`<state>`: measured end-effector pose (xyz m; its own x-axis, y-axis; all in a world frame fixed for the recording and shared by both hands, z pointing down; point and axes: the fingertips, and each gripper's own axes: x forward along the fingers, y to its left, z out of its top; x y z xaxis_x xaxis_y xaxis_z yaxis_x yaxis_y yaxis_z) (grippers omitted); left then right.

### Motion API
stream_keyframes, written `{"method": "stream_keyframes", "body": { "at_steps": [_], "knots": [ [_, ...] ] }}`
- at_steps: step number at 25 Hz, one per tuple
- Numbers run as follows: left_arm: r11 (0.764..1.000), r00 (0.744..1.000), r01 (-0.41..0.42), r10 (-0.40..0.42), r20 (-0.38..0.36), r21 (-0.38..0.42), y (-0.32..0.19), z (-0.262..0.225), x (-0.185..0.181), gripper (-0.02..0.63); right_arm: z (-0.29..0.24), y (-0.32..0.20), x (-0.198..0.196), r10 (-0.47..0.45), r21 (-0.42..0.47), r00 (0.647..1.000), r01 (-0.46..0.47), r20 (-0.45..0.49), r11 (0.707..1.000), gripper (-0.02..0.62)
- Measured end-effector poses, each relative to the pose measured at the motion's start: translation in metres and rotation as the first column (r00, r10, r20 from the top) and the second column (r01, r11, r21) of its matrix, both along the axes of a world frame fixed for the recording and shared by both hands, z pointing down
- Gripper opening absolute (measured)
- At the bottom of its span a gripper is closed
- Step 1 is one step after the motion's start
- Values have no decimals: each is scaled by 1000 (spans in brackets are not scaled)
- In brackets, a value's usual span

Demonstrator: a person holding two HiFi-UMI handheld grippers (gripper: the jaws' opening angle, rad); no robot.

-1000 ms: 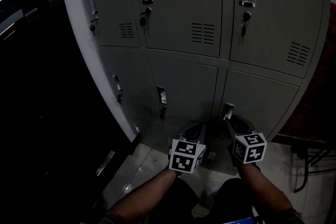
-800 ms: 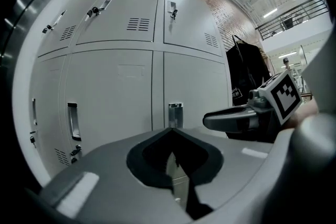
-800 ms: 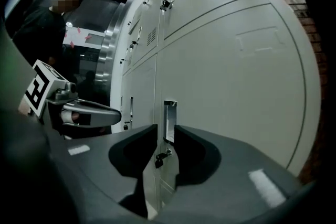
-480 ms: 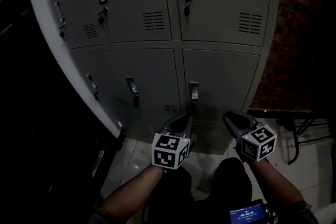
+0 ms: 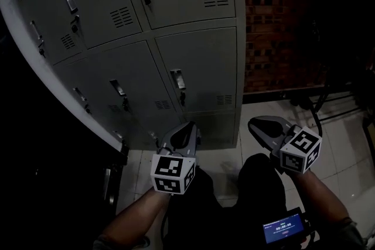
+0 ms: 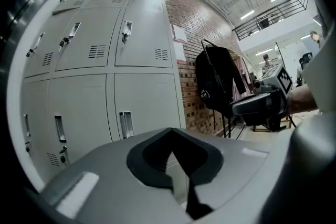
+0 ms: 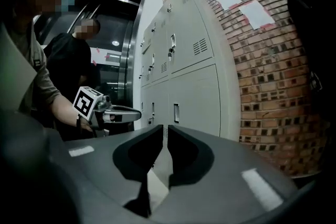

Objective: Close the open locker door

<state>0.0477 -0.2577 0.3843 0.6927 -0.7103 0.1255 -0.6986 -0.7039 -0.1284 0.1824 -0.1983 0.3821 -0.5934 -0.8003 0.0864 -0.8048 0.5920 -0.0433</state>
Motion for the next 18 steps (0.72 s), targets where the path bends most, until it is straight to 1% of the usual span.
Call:
{"method": "stream_keyframes", "body": {
  "at_steps": [3,7,10,12,18],
  "knots": [
    [1000,1000,-12,12,9,-1,22,5,-1,2,3,31,5,-7,-14,1000,7,-2,1000,37],
    [999,999,-46,46,13,-13,41,5,3,2,0,60,11,7,-1,1000,-7,-29,1000,21],
    [998,998,-56,55,-7,-37,50,4,5,2,-4,69,17,25,6,999,-25,-34,1000,9],
    [998,999,-53,53,-4,-46,53,8,6,2,-3,73,20,30,7,999,-30,-35,1000,9],
    [998,998,-56,56,9,-35,58,13,6,2,-1,78,18,34,1,998,-34,-50,999,8]
  ]
}}
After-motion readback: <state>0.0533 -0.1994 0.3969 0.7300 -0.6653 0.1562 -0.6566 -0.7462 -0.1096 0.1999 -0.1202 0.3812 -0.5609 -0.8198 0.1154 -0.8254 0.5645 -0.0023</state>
